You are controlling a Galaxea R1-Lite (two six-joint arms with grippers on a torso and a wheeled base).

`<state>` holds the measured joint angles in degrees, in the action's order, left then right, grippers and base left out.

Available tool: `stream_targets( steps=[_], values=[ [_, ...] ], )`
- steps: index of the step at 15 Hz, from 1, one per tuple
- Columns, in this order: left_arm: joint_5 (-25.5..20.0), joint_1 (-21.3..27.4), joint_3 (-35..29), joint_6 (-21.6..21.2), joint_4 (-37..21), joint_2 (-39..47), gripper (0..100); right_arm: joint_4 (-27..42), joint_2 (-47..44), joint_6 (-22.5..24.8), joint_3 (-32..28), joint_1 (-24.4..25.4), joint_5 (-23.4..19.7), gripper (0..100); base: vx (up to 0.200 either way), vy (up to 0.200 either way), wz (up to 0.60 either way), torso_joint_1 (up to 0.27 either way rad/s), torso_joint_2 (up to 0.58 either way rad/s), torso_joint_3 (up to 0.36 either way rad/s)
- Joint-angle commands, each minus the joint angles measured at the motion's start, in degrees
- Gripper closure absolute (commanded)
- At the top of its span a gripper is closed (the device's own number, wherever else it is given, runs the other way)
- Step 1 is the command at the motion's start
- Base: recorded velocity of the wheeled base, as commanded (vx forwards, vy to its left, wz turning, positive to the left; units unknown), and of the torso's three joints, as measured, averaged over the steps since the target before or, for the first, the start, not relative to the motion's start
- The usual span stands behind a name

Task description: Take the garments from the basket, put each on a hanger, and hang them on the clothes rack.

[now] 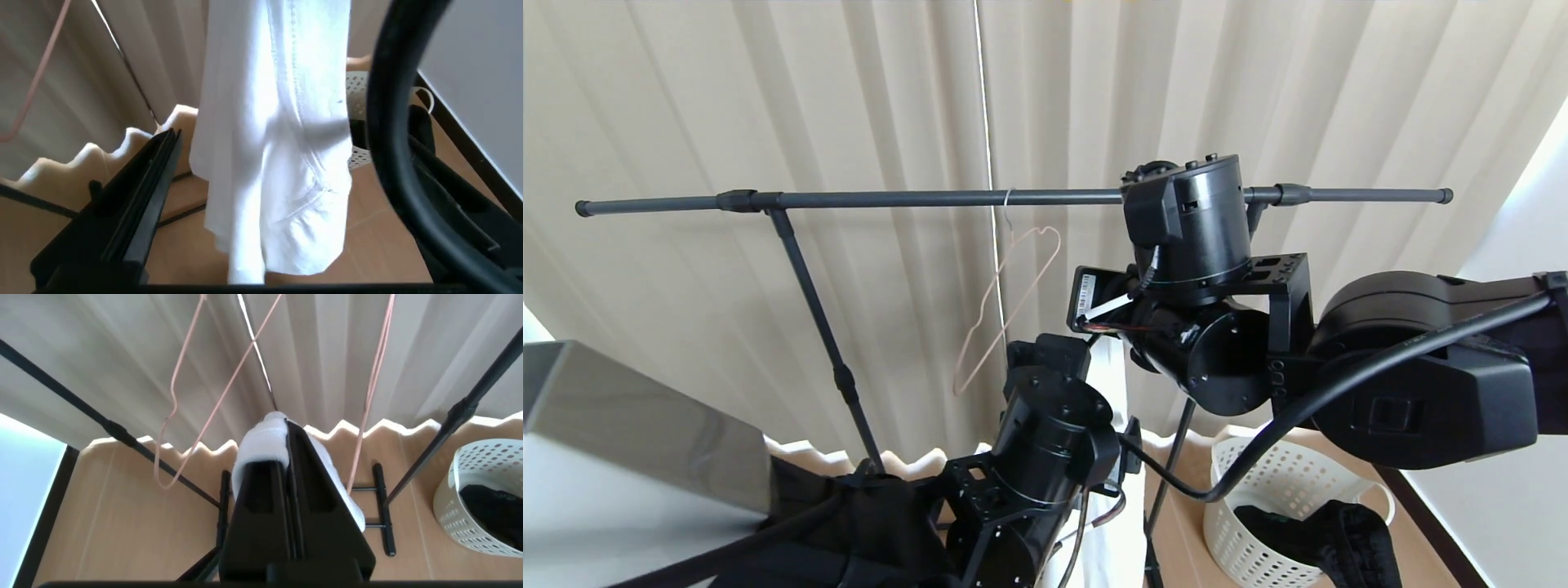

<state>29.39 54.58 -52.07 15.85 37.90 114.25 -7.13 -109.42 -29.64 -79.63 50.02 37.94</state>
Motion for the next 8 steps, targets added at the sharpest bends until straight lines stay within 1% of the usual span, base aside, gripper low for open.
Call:
stream_targets(
  steps=[1, 2, 3, 6, 8],
  values=[
    [1.1, 0.0, -3.0, 0.0, 0.1, 3.6, 0, 0.0, 0.2, 0.0, 0.1, 0.1, 0.4, 100, 0.0, 0.0, 0.0, 0.0, 0.0, 0.0],
    [3.0, -0.2, -3.8, 0.1, 0.1, 4.5, 0, 0.0, 0.3, 0.0, 0.2, 0.1, 0.5, 100, 0.0, 0.0, 0.0, 0.0, 0.0, 0.0],
    [4.0, -0.4, -3.7, 0.0, 0.1, 4.8, 0, 0.0, 0.4, 0.0, 0.2, 0.1, 0.5, 100, 0.0, 0.0, 0.0, 0.0, 0.0, 0.0],
    [5.0, -1.1, -3.5, 0.0, 0.2, 4.6, 0, 0.0, 0.4, 0.0, 0.3, 0.0, 0.6, 100, 0.0, 0.0, 0.0, 0.0, 0.0, 0.0],
    [5.7, -3.0, -3.1, 0.0, 0.2, 4.0, 0, 0.0, 0.5, 0.0, 0.3, 0.0, 0.6, 100, 0.0, 0.0, 0.0, 0.0, 0.0, 0.0]
  ],
)
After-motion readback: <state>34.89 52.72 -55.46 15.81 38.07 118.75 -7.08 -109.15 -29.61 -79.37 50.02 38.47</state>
